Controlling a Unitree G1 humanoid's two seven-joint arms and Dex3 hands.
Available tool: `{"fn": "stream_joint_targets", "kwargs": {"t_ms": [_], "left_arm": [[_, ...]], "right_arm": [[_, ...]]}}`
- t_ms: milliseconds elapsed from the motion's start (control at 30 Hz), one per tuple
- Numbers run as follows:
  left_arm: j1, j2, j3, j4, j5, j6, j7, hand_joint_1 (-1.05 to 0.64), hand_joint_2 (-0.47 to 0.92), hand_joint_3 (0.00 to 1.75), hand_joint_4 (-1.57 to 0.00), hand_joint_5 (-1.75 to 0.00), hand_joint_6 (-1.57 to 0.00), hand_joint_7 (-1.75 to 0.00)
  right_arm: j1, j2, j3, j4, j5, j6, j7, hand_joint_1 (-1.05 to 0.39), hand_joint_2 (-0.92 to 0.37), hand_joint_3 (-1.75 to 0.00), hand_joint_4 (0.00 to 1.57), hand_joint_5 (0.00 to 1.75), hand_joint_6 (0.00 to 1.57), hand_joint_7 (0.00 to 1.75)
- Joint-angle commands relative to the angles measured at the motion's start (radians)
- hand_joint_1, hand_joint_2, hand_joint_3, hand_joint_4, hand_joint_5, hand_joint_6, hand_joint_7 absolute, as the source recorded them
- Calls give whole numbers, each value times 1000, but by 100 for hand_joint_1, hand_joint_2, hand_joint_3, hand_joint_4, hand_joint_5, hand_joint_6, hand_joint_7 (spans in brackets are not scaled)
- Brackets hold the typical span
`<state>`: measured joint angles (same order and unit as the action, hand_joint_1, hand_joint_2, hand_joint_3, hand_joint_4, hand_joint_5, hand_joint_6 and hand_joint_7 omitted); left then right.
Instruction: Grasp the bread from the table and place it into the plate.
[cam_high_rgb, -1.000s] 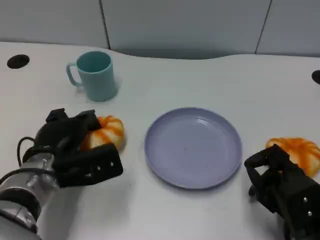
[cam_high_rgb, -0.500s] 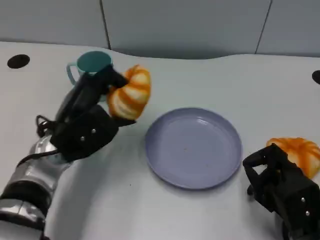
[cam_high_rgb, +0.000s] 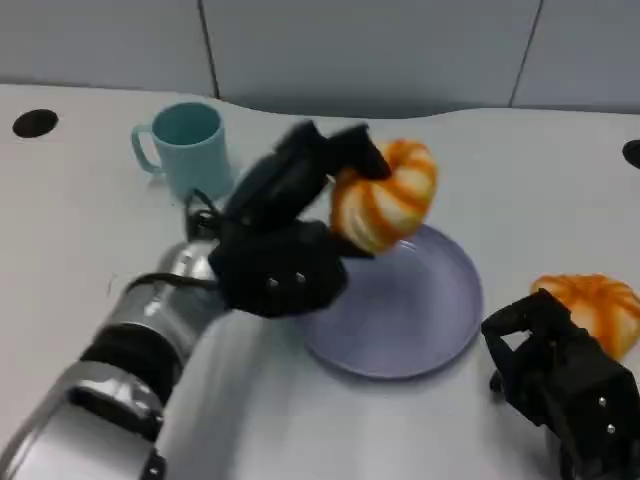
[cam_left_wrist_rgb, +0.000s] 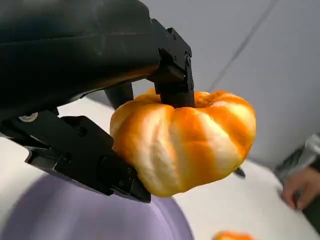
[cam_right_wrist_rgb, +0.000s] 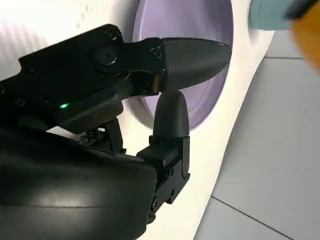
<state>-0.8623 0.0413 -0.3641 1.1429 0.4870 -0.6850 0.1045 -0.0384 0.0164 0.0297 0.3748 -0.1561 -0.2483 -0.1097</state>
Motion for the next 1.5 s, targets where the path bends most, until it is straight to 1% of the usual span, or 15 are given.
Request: {"fn": "stream_joint_targets", "kwargs": {"t_ms": [33, 200, 267, 300, 333, 400, 433, 533, 567, 600, 700, 800, 1000, 1300, 1500], "left_arm": [[-33, -17, -37, 55, 47, 52, 31, -16, 66, 47, -95, -175, -69, -175], [-40, -19, -72, 87, 83, 91, 20, -18, 61, 56, -94, -175, -67, -175], [-58, -6, -106, 94, 115, 112, -21, -31, 61, 52, -66, -175, -47, -175], [-70, 5, -131, 94, 140, 121, -39, -38, 66, 41, -43, -151, -37, -141], [-78, 13, -150, 93, 159, 127, -47, -43, 74, 25, -35, -125, -39, -105], [-96, 25, -191, 88, 204, 147, -52, -52, 84, 6, -22, -85, -42, -49], [-101, 27, -203, 87, 217, 155, -53, -55, 86, 4, -14, -75, -39, -35], [-113, 33, -231, 90, 244, 158, -41, -68, 90, 1, -2, -44, -29, -14], [-115, 35, -239, 92, 251, 155, -35, -70, 90, 1, -1, -37, -27, -12], [-116, 37, -245, 94, 256, 153, -28, -76, 91, 1, 0, -17, -20, -8], [-120, 39, -259, 98, 268, 157, -10, -86, 92, 4, 0, -2, -9, -2], [-127, 40, -253, 102, 263, 167, -27, -91, 92, 7, 0, 0, -1, 0], [-138, 59, -219, 90, 225, 164, -73, -96, 92, 8, 0, 0, 0, 0], [-42, 193, -34, -4, -9, 10, -255, -95, 92, 10, 0, 0, 0, 0], [108, 273, 90, -145, -223, -16, -480, -93, 92, 18, 0, 0, 0, 0]], "right_arm": [[-3, -14, 2, -3, -13, 1, -12, -27, -92, -46, 60, 175, 39, 162], [4, -3, 0, -19, -2, 22, -5, -28, -92, -47, 61, 175, 37, 162], [7, -2, 5, -27, -12, 22, -11, -27, -92, -47, 60, 175, 38, 163], [9, 0, 6, -33, -16, 29, -15, -27, -92, -47, 61, 175, 38, 164], [10, 1, 7, -37, -17, 34, -16, -27, -92, -47, 61, 175, 38, 164], [12, 1, 8, -42, -16, 36, -14, -27, -92, -46, 59, 175, 38, 166], [13, 0, 9, -42, -16, 35, -12, -26, -92, -46, 58, 175, 37, 166], [18, 2, 13, -66, -22, 71, -11, -27, -92, -46, 57, 175, 35, 166], [19, 3, 14, -70, -22, 75, -12, -27, -92, -46, 57, 175, 35, 166], [20, 5, 16, -72, -20, 74, -13, -25, -92, -46, 58, 175, 35, 165], [19, 5, 17, -69, -15, 68, -10, -24, -92, -46, 60, 175, 35, 166], [17, 3, 18, -59, -14, 52, -11, -24, -92, -45, 60, 175, 37, 167], [18, 1, 17, -61, -14, 58, -10, -25, -92, -45, 61, 175, 37, 167], [12, -9, 11, -47, -7, 43, -3, -26, -92, -46, 61, 175, 36, 165], [7, -16, 4, -23, 2, 8, 2, -27, -92, -45, 60, 175, 38, 166]]}}
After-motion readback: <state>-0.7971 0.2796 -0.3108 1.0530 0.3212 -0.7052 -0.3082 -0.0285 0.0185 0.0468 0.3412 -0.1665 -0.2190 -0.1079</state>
